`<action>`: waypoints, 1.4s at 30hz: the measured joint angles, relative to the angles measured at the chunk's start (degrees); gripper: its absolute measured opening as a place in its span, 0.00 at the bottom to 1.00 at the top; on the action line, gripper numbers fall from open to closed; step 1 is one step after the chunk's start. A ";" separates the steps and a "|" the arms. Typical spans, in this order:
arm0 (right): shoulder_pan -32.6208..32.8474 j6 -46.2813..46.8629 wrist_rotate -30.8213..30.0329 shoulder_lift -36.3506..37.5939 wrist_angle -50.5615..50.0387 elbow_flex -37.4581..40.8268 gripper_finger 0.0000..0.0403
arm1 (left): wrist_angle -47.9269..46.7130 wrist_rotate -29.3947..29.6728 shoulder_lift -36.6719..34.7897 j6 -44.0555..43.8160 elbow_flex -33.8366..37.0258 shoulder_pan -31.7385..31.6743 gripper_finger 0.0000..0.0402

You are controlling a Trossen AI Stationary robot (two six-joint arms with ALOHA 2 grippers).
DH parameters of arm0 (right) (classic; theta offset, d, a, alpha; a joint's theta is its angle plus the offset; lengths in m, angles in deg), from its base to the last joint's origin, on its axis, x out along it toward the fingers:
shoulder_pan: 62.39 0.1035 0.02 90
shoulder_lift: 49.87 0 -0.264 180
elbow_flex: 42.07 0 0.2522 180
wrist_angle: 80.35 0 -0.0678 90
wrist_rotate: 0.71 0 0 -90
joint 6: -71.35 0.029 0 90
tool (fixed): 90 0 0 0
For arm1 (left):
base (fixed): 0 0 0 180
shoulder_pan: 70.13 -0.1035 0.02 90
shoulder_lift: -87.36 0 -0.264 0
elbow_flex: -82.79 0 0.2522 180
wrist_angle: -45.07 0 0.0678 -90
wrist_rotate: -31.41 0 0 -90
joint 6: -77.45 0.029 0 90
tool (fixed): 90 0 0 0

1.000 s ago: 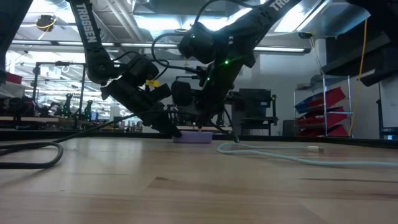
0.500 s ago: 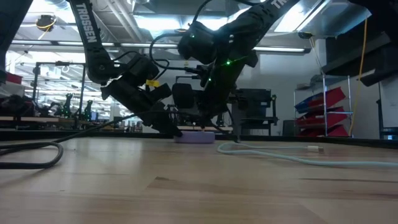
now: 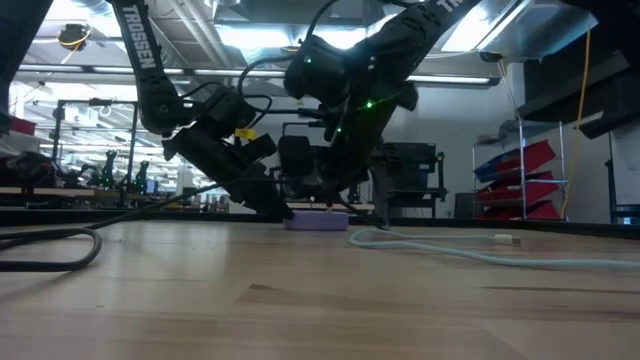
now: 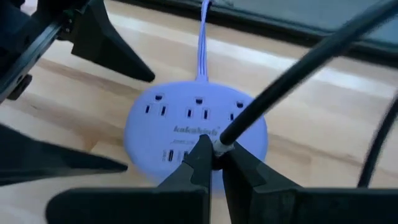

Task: Insert USB
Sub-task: Insert the black usb cable into the purple outlet extension

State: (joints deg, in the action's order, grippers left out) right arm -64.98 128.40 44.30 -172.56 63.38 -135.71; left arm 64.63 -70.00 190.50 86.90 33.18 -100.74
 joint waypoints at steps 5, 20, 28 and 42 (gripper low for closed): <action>0.09 1.20 -1.37 0.06 2.30 1.62 0.00 | 0.14 -0.09 0.00 -0.04 -0.02 0.00 1.00; -4.45 -5.76 7.77 0.74 3.69 0.19 0.00 | 0.96 -3.00 0.00 -1.73 -0.02 -0.11 1.00; -5.64 -6.62 10.07 0.83 3.29 0.17 0.00 | 2.12 -3.68 0.00 -1.25 0.02 -0.11 1.00; -7.51 -6.95 13.03 0.78 4.07 0.04 0.00 | 2.91 -5.63 0.00 -0.26 0.00 -0.11 1.00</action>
State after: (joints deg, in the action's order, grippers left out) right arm -72.50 121.45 57.33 -171.77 67.45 -135.67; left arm 67.54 -75.63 190.50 86.64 33.18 -100.85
